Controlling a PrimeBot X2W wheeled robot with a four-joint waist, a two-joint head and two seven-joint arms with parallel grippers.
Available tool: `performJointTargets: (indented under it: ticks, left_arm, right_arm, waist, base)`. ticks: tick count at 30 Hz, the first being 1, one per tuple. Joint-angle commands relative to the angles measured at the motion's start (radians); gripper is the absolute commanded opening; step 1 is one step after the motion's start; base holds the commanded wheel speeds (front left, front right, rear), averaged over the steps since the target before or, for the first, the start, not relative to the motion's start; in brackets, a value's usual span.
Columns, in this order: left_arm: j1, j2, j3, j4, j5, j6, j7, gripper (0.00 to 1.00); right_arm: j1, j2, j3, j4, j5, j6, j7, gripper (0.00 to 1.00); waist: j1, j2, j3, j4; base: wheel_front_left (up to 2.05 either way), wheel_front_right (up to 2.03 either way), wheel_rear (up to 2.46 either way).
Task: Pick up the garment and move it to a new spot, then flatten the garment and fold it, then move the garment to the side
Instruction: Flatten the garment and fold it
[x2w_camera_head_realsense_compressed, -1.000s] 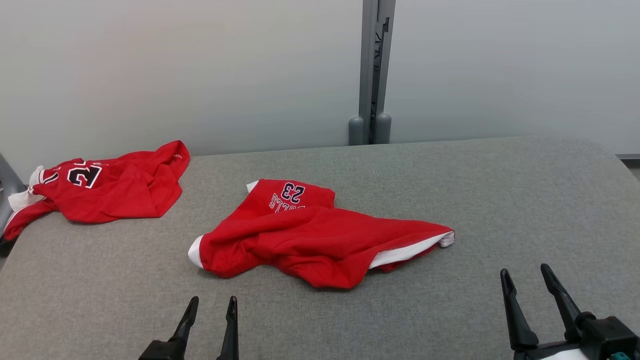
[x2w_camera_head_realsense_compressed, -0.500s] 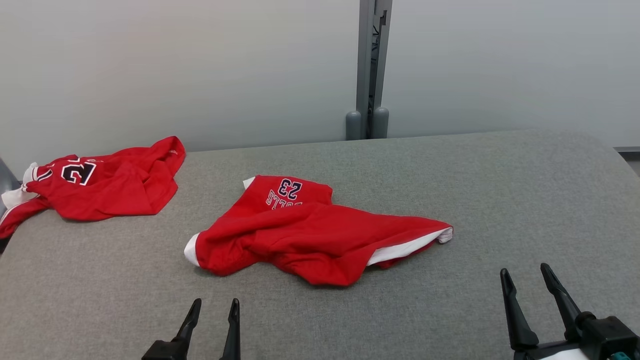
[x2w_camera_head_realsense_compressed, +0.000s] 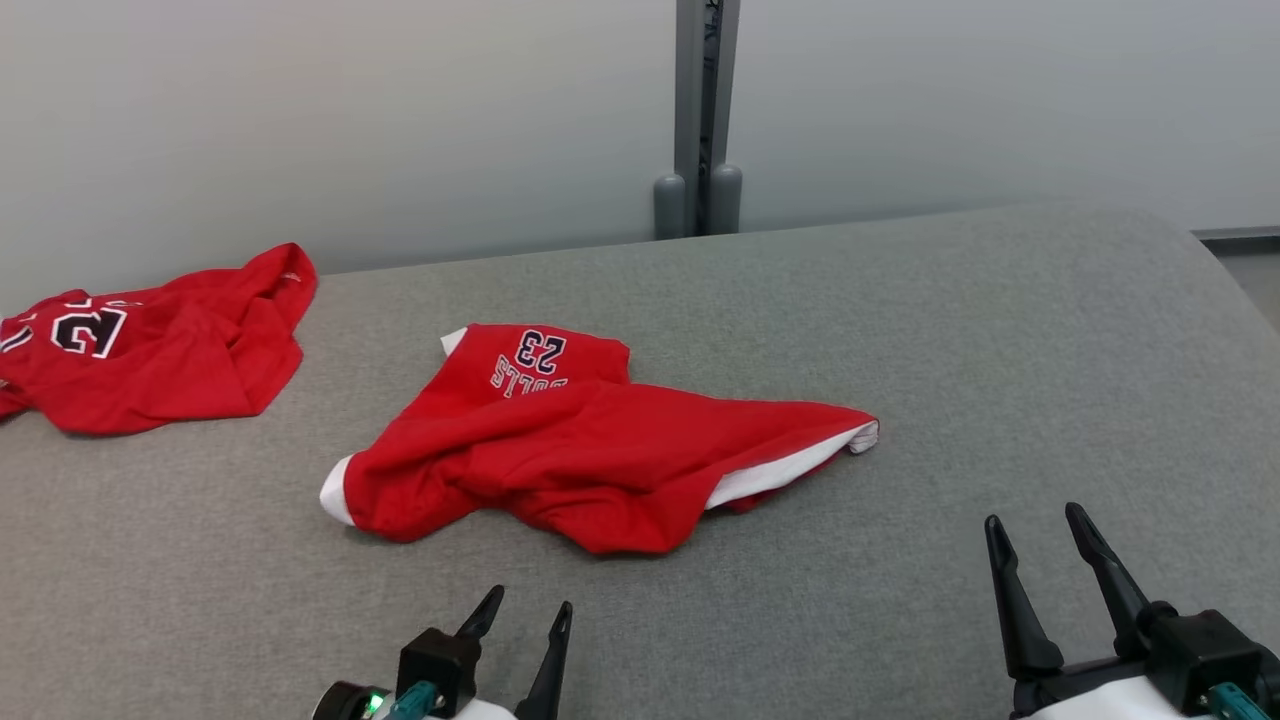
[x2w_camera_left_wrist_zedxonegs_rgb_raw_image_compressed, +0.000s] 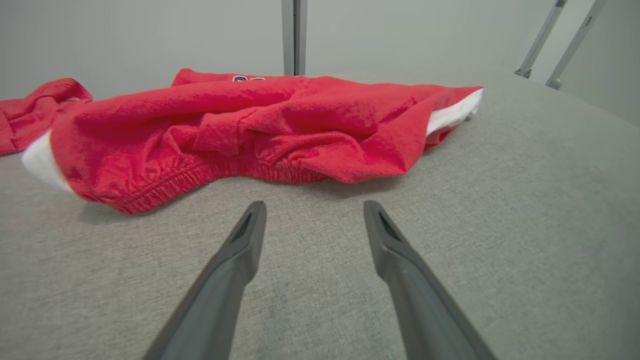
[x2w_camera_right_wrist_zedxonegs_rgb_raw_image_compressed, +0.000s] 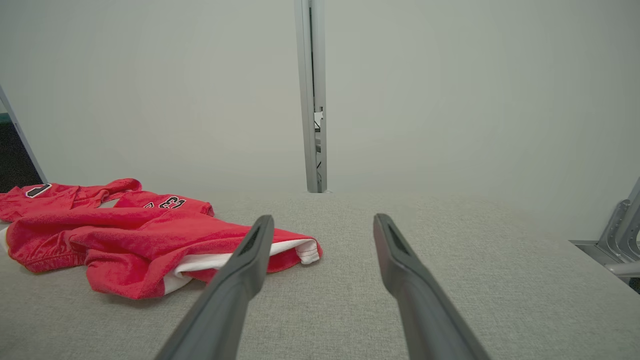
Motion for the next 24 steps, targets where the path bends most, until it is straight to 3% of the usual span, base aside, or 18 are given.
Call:
performJointTargets:
  ticks: [1, 5, 11, 19, 20, 23, 24]
  left_arm:
    - [-0.046, 0.004, -0.026, 0.035, -0.018, -0.007, 0.004, 1.0]
    - [-0.168, 0.005, -0.111, 0.158, -0.09, 0.006, 0.017, 1.0]
    - [-0.279, 0.004, -0.138, 0.297, -0.157, 0.044, 0.009, 1.0]
    - [-0.365, 0.004, -0.158, 0.339, -0.236, 0.048, -0.01, 1.0]
    - [-0.372, 0.004, -0.155, 0.326, -0.242, 0.053, -0.011, 0.93]
    - [-0.379, 0.004, -0.135, 0.262, -0.223, 0.07, -0.012, 0.18]
    - [-0.372, 0.004, -0.13, 0.245, -0.216, 0.071, -0.011, 0.0]
  right_arm:
    - [-0.01, -0.007, 0.001, 0.004, -0.005, 0.0, -0.002, 1.0]
    - [-0.04, -0.006, 0.006, -0.001, 0.001, 0.0, -0.002, 1.0]
    - [-0.07, -0.006, 0.005, -0.003, 0.011, 0.0, -0.002, 1.0]
    - [-0.088, -0.006, 0.007, -0.003, 0.022, 0.0, -0.002, 1.0]
    - [-0.091, -0.007, 0.007, -0.004, 0.024, 0.0, -0.002, 1.0]
    - [-0.094, -0.006, 0.003, -0.007, 0.024, 0.0, -0.002, 1.0]
    - [-0.094, -0.006, 0.001, -0.006, 0.023, 0.0, -0.002, 1.0]
  waist:
    - [0.0, 0.0, 0.024, -0.025]
    - [0.0, 0.0, 0.088, -0.076]
    - [0.0, 0.0, 0.145, -0.132]
    - [0.0, 0.0, 0.179, -0.164]
    - [0.0, 0.0, 0.18, -0.166]
    - [0.0, 0.0, 0.183, -0.166]
    - [0.0, 0.0, 0.183, -0.166]
  base:
    - [0.0, 0.0, 0.0]
    - [0.0, 0.0, 0.0]
    - [0.0, 0.0, 0.0]
    - [0.0, 0.0, 0.0]
    - [0.0, 0.0, 0.0]
    - [0.0, 0.0, 0.0]
    - [0.0, 0.0, 0.0]
